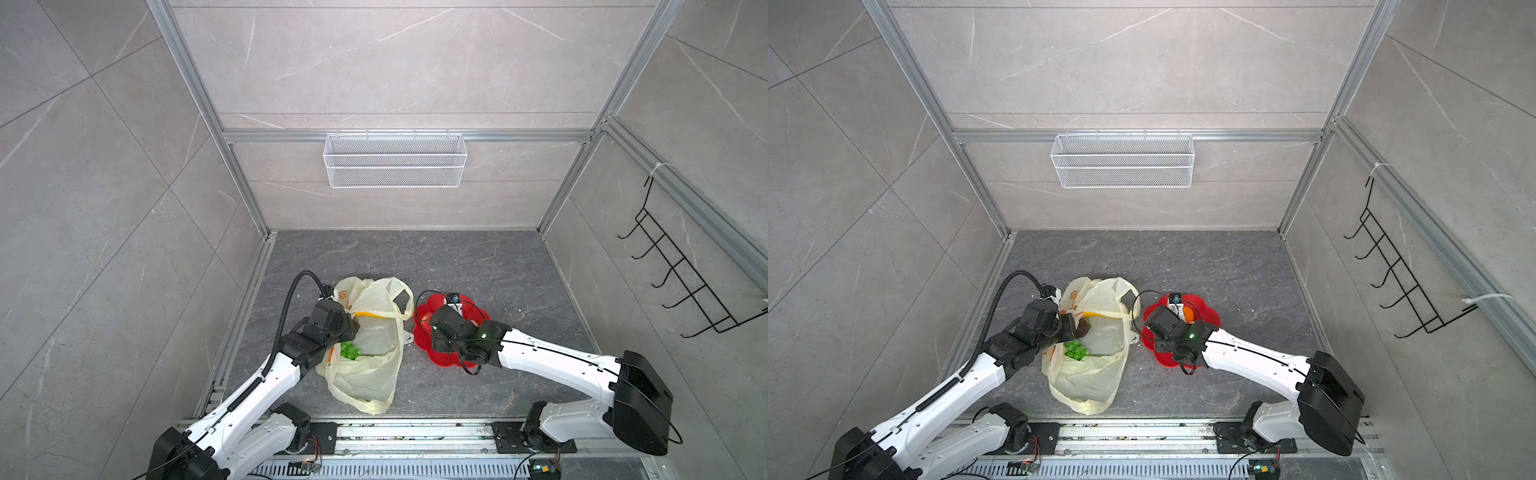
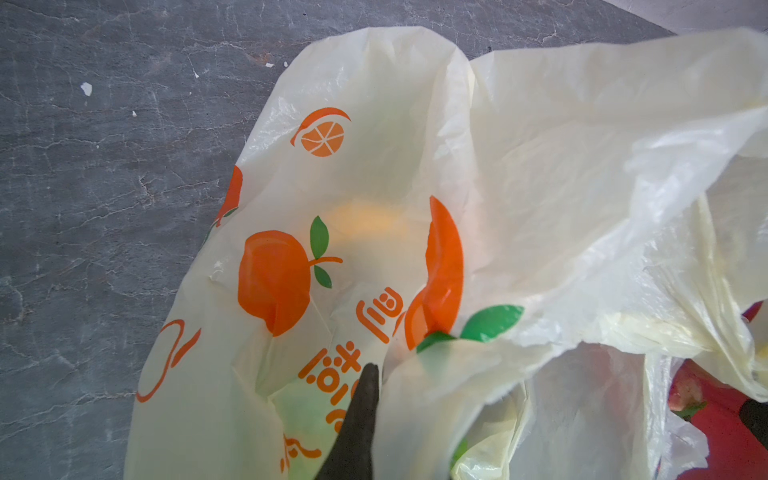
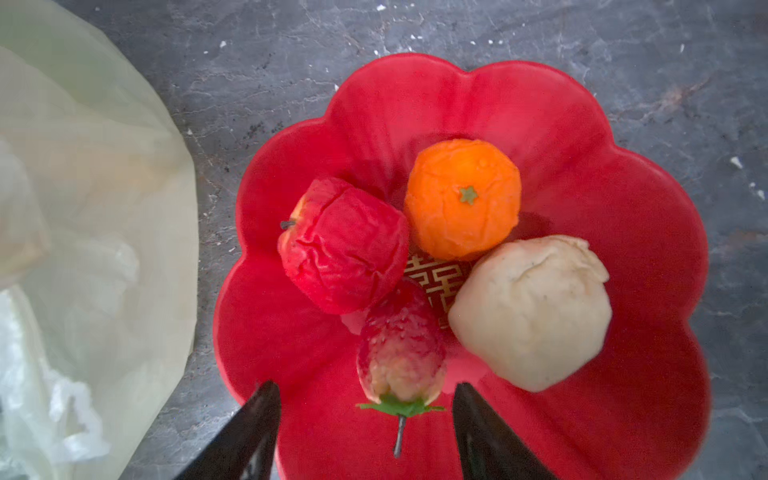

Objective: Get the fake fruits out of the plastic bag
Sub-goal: 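Reach the right gripper back into the bag toward the grapes and plum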

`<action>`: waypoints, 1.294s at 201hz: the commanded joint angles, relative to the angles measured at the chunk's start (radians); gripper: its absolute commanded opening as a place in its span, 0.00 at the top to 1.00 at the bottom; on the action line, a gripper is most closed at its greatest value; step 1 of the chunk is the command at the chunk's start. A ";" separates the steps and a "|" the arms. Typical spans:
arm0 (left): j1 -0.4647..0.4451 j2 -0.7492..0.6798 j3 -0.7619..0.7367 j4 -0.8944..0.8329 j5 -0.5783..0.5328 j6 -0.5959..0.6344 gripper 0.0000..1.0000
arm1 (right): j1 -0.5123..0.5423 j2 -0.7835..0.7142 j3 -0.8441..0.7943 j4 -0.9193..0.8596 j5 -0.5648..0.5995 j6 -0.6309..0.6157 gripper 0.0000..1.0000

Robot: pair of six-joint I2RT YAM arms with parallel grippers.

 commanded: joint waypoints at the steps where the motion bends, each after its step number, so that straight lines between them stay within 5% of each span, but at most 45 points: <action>1: 0.004 0.003 0.029 0.013 -0.005 0.007 0.89 | 0.075 -0.065 0.027 0.062 0.021 -0.065 0.33; 85: 0.004 0.006 0.068 0.008 -0.041 0.033 0.89 | 0.187 0.254 0.179 0.462 -0.318 -0.048 0.42; 175: 0.018 0.044 0.153 0.014 -0.040 0.076 0.89 | 0.207 0.550 0.293 0.522 -0.366 -0.134 0.51; 260: 0.020 0.039 0.205 -0.001 0.000 0.075 0.89 | 0.132 0.691 0.415 0.509 -0.267 -0.198 0.49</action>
